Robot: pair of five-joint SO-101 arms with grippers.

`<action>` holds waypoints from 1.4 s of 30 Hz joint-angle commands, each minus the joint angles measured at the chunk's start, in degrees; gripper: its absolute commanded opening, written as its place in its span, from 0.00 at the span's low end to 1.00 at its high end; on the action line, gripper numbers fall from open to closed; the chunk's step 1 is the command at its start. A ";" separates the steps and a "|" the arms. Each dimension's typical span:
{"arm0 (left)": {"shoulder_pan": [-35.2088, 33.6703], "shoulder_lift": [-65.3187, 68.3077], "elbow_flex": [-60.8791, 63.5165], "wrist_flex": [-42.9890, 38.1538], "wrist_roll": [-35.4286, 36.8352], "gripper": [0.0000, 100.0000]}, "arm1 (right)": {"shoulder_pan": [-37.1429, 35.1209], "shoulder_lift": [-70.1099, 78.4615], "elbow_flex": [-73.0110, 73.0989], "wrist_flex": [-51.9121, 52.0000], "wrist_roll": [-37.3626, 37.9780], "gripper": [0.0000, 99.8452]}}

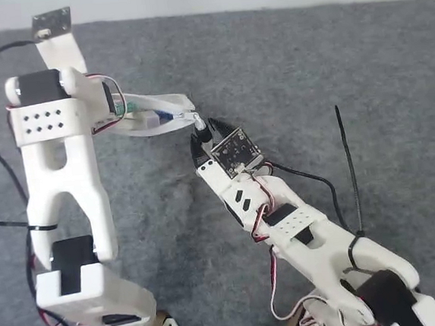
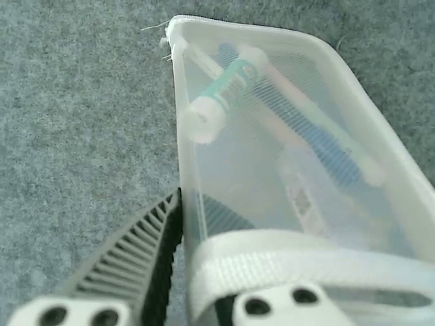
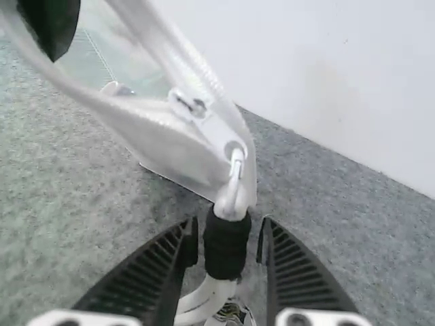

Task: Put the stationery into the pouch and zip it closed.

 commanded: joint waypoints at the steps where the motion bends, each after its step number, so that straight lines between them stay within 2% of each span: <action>1: -0.26 -0.62 0.48 -1.14 -0.09 0.01 | 0.22 -0.92 -3.16 -1.63 -0.18 0.13; 14: -0.26 -0.62 0.48 -1.14 -0.09 0.01 | 0.22 -0.84 -3.16 -1.63 -0.18 0.13; 20: -0.26 -0.62 0.48 -1.14 -0.09 0.01 | 0.75 -1.01 -3.16 -1.71 2.11 0.00; 27: -0.26 -0.62 0.48 -1.14 -0.09 0.01 | 0.40 -1.19 -2.46 -1.71 4.66 0.01; 32: -0.26 -0.62 0.48 -1.23 -0.09 0.01 | 0.31 -6.81 0.44 -0.75 4.66 0.01; 35: -0.26 -0.62 0.48 -1.23 -0.26 0.01 | -1.01 -12.97 1.41 6.11 4.66 0.01; 42: -0.26 -1.14 0.22 -0.97 -3.25 0.01 | -6.37 -30.37 1.41 30.73 4.66 0.01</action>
